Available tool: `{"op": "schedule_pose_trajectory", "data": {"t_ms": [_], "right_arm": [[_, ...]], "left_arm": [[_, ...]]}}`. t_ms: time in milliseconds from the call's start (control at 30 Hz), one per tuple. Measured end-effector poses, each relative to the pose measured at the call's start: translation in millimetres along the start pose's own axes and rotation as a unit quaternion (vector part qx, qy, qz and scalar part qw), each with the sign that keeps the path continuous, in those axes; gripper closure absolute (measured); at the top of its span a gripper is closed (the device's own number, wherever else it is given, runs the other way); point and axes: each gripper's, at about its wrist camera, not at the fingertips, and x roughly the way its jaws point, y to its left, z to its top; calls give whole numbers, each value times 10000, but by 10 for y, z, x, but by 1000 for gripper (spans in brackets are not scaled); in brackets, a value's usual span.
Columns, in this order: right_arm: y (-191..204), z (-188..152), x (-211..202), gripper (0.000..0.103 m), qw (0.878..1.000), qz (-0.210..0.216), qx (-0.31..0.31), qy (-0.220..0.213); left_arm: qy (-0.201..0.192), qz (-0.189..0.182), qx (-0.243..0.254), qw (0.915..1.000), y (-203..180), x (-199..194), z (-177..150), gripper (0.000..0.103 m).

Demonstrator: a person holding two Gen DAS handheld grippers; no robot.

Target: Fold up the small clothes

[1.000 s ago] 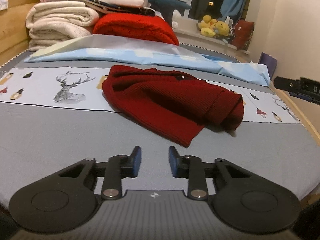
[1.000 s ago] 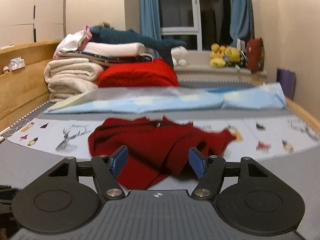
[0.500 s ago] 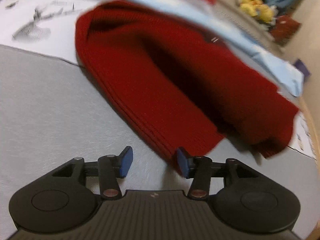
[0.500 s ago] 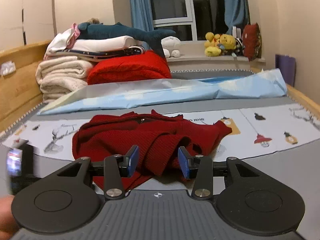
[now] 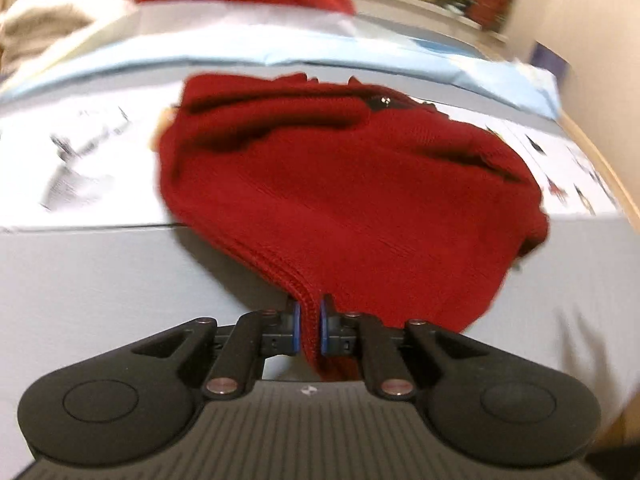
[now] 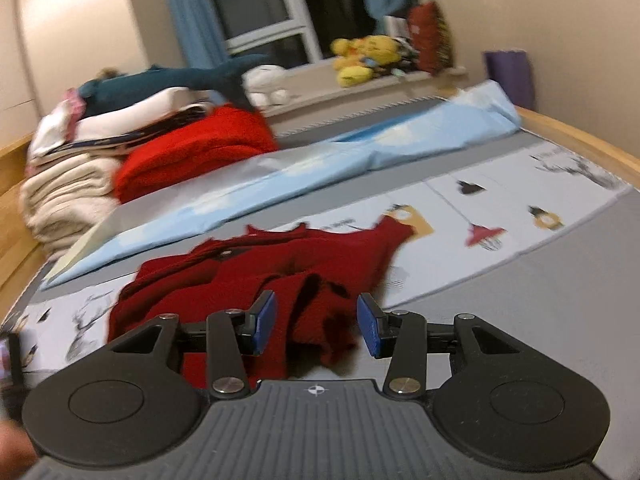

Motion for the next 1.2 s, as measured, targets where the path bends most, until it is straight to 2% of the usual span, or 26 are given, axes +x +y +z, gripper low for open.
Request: {"op": "schedule_pose_trajectory", "data": {"t_ms": [33,133,167,233,300,367,400,433,500,567,633,800,833,867,900,933,1033,1067,1200], "right_arm": [[-44,15,-3,54,9999,-79,91,-14],[-203,55,5,54,9990,-296,336,-41],[-244,58,37,54,9987,-335,379,5],[-288,45,143,53,9982,-410,417,151],[-265,10,273,53,9978,-446,378,304],[-153,-50,482,53,9975,-270,258,599],[-112,-87,595,53,9968,-196,207,751],[-40,-136,739,53,9953,-150,134,946],[74,-230,1021,54,9915,-107,7,1297],[163,-325,1315,54,9878,-277,-141,1527],[196,-386,1553,54,9845,-416,-243,1688],[213,-535,2032,55,9776,-506,-288,2021],[238,-552,2082,62,9772,-522,-331,2030],[247,-552,2098,67,9773,-545,-419,2004],[279,-551,2094,81,9774,-560,-529,1969],[276,-538,2084,88,9780,-510,-543,1949],[234,-390,1827,93,9847,-326,-461,1649],[229,-303,1674,98,9874,-283,-461,1485],[113,-43,1032,98,9928,-176,-443,1095]], "left_arm": [[45,10,161,9999,190,-145,-42,95],[309,505,685,9959,711,-374,-195,95],[468,544,713,9949,873,-388,-250,95],[837,329,341,9954,1229,-331,-352,94],[974,148,-123,9951,1453,-250,-425,94],[1014,237,-276,9942,1518,-223,-380,93],[920,248,-258,9951,1511,-238,-344,88],[831,206,-238,9960,1502,-240,-288,78],[705,136,-303,9970,1485,-189,-289,64],[823,166,-514,9951,1480,-80,-311,63],[1139,184,-682,9910,1442,-11,-390,63],[1581,492,-376,9855,1301,283,-383,67],[1613,494,-358,9850,1308,271,-432,73],[1622,509,-336,9849,1297,291,-431,76],[1596,525,-304,9853,1279,300,-410,89],[1538,571,-263,9861,1261,284,-382,92],[1307,423,-532,9891,1266,179,-315,94],[1181,360,-577,9907,1254,125,-306,94],[776,61,-481,9958,1106,-144,-258,95]]}}
